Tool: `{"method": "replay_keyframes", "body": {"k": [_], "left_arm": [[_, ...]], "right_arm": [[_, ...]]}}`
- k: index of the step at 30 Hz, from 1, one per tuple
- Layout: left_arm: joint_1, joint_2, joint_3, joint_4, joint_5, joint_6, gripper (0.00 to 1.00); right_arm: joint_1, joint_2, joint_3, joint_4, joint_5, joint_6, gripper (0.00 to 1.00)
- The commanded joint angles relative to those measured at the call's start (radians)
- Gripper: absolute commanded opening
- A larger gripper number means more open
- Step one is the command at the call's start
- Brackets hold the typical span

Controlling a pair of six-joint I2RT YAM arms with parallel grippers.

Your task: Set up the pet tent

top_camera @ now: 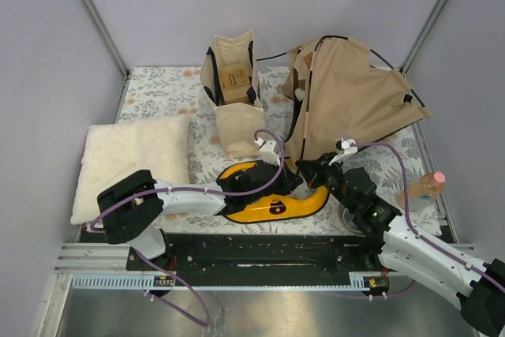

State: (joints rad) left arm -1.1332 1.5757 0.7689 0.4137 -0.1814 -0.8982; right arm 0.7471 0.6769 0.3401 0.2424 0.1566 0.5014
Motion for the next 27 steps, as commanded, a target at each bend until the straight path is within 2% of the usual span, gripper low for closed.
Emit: {"method": "replay_keyframes", "body": {"k": [1,27], "left_arm": [[-0.083,0.026,-0.066,-0.213,0.191,-0.014,0.00],[-0.088,0.089,-0.102,-0.167,0.214,-0.034,0.00]], "right_arm": [[-0.028,-0.005,0.109,0.279,0.268,-0.035,0.00],[-0.029,0.084,0.162,0.393,0.405,-0.073,0.00]]}}
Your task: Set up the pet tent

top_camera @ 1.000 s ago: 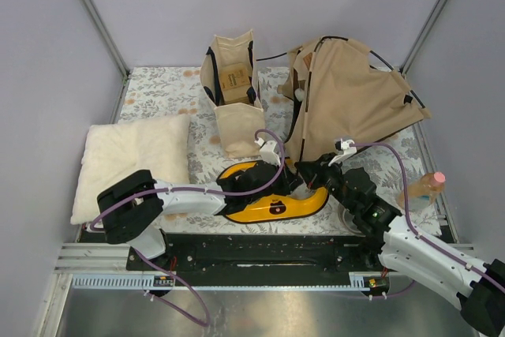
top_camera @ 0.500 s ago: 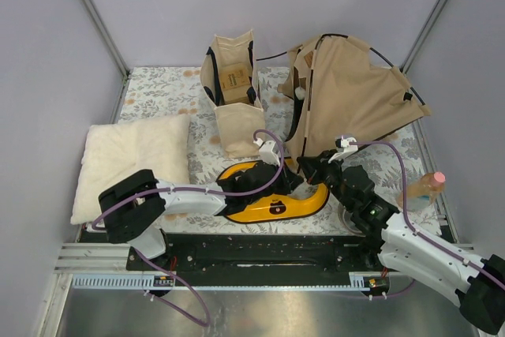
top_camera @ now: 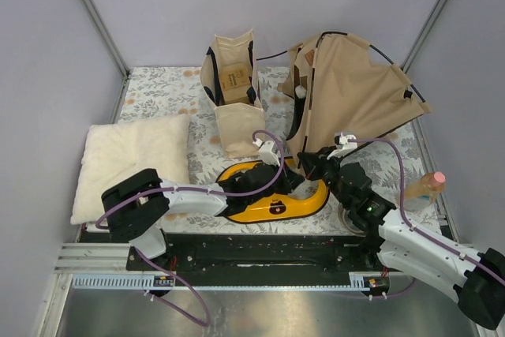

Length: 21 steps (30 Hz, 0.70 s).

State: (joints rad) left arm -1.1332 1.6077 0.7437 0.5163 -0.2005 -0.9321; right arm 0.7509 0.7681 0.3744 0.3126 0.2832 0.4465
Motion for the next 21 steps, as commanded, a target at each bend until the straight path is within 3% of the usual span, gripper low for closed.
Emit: {"method": "replay_keyframes", "body": {"k": [1,21], "left_arm": [[-0.089,0.061,-0.075,-0.271,0.231,-0.001,0.00],[-0.114,0.098,-0.041,-0.292,0.240,0.016,0.00]], "right_arm": [[-0.033,-0.004,0.129,0.325,0.281,-0.019,0.00],[-0.036,0.034,0.159,0.235,0.352,0.049,0.00]]}}
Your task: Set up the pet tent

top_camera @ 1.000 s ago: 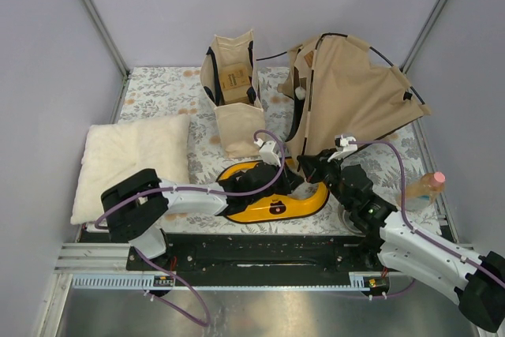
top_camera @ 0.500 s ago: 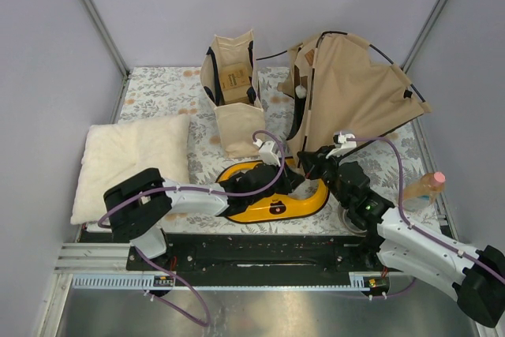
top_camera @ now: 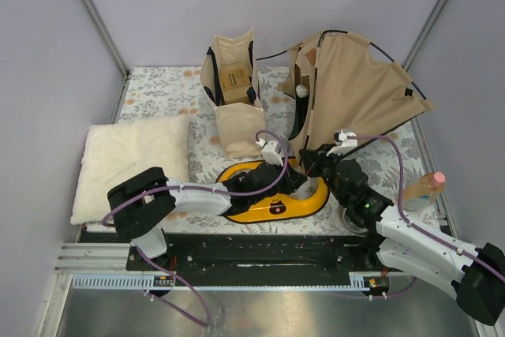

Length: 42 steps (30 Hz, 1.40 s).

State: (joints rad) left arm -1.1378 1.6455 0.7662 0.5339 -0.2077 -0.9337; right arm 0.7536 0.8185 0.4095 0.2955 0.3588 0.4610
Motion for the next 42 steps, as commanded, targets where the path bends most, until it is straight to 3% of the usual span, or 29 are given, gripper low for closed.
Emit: {"method": "replay_keyframes", "body": {"k": [1,19,36,42], "left_arm": [[-0.111,0.063,-0.065,-0.305,0.248,0.016,0.00],[-0.111,0.028,-0.076,-0.315,0.223,0.009,0.00],[-0.111,0.004,-0.064,-0.322,0.212,0.026,0.00],[-0.112,-0.016,-0.068,-0.292,0.146,0.068,0.00]], "right_arm": [[-0.039,-0.015,0.132,0.242,0.276,0.037,0.00],[-0.046,-0.099,0.069,0.139,0.243,0.027,0.00],[-0.049,-0.074,0.018,0.133,0.157,0.073,0.00],[-0.048,-0.068,-0.031,0.171,0.085,0.102,0.00]]}}
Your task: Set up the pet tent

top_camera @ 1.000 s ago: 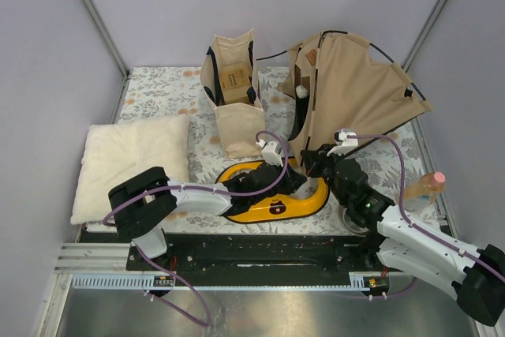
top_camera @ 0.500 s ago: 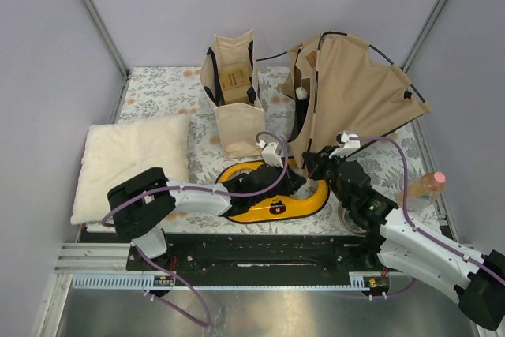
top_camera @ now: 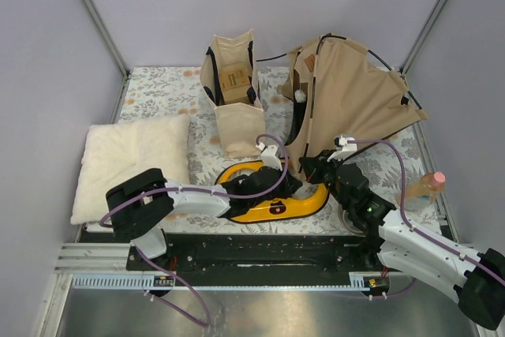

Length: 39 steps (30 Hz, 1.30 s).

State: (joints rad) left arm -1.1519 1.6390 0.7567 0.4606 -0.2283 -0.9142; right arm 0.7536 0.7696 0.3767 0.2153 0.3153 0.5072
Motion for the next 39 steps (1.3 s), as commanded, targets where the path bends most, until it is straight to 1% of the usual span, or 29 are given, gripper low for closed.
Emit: {"method": "replay_keyframes", "body": {"k": [1,8,13,22,28,34,39], "left_arm": [[-0.098,-0.019,-0.060,-0.212,0.158,0.066,0.00],[-0.120,-0.037,-0.042,-0.224,0.124,0.150,0.00],[-0.123,-0.050,-0.049,-0.223,0.109,0.149,0.00],[-0.123,-0.076,-0.045,-0.260,0.067,0.124,0.00],[-0.123,-0.085,-0.027,-0.292,0.053,0.124,0.00],[-0.123,-0.103,-0.017,-0.289,0.066,0.141,0.00],[-0.123,-0.113,0.003,-0.306,0.032,0.156,0.00]], "right_arm": [[-0.048,-0.015,-0.004,0.256,0.128,0.062,0.00],[-0.048,0.048,0.016,0.292,0.136,0.068,0.00],[-0.050,0.080,0.027,0.309,0.120,0.065,0.00],[-0.049,-0.033,-0.018,0.220,0.134,0.051,0.00],[-0.048,-0.050,-0.016,0.196,0.159,0.037,0.00],[-0.050,0.006,-0.016,0.231,0.081,0.045,0.00],[-0.049,0.007,-0.041,0.234,-0.010,0.053,0.00]]}}
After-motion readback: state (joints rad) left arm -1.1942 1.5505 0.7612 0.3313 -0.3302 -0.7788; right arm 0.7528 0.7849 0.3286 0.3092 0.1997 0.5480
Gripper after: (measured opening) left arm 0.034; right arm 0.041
